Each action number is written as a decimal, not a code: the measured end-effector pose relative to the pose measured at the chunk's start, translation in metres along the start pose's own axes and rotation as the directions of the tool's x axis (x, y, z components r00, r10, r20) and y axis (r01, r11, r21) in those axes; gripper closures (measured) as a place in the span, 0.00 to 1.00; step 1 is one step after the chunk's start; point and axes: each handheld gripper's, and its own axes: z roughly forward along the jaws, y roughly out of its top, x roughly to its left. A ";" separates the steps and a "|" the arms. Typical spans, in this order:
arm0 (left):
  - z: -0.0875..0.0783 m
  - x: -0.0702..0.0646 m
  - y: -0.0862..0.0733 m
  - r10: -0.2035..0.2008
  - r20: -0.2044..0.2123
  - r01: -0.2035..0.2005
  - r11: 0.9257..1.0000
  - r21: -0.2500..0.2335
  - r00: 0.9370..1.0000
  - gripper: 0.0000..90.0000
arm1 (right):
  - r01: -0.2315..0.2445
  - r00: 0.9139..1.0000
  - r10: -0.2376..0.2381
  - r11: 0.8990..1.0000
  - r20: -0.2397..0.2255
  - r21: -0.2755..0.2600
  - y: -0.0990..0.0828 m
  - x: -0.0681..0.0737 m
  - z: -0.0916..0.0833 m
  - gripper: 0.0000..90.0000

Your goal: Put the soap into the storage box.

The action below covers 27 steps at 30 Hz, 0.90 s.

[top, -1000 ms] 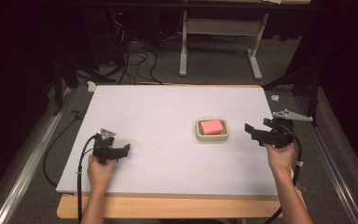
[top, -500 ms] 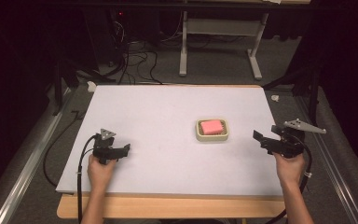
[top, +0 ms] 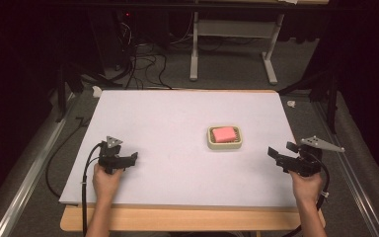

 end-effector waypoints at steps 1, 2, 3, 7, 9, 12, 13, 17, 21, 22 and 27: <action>0.000 0.000 0.000 0.000 0.000 0.000 1.000 0.000 1.000 0.19 | -0.001 1.000 0.001 1.000 0.000 0.006 -0.002 0.000 0.000 0.20; 0.000 0.000 0.000 0.000 0.000 0.000 1.000 0.000 1.000 0.19 | -0.001 1.000 0.001 1.000 0.000 0.011 -0.004 0.000 0.001 0.20; 0.000 0.000 0.000 0.000 0.000 0.000 1.000 0.000 1.000 0.19 | -0.002 1.000 0.002 1.000 0.000 0.014 -0.006 0.000 0.001 0.20; 0.000 0.000 0.000 0.000 0.000 0.000 1.000 0.000 1.000 0.19 | -0.008 1.000 0.008 1.000 -0.004 0.026 -0.013 0.001 0.004 0.20; 0.000 0.000 0.000 0.000 0.000 0.000 1.000 0.000 1.000 0.19 | -0.005 1.000 0.005 0.999 -0.005 0.033 -0.016 0.001 0.005 0.20; 0.000 0.000 0.000 0.000 0.000 0.000 1.000 0.000 1.000 0.19 | -0.005 1.000 0.006 0.999 -0.007 0.038 -0.020 0.001 0.008 0.20; 0.000 0.000 0.000 0.000 0.000 0.000 1.000 0.000 1.000 0.19 | -0.011 1.000 0.011 0.999 -0.006 0.042 -0.022 0.002 0.008 0.20; 0.000 0.000 0.000 0.000 0.000 0.000 1.000 0.000 1.000 0.19 | -0.006 1.000 0.006 0.998 -0.007 0.057 -0.027 0.003 0.012 0.20; 0.000 0.000 0.000 0.000 0.000 0.000 1.000 0.000 1.000 0.19 | 0.004 1.000 -0.003 0.998 -0.007 0.071 -0.030 0.006 0.016 0.20; 0.000 0.000 0.000 0.000 0.000 0.000 1.000 0.000 1.000 0.19 | 0.006 1.000 -0.006 0.997 -0.004 0.074 -0.031 0.007 0.017 0.20; 0.000 0.000 0.000 0.000 0.000 0.000 1.000 0.000 1.000 0.19 | 0.017 1.000 -0.017 0.995 -0.001 0.098 -0.036 0.010 0.024 0.20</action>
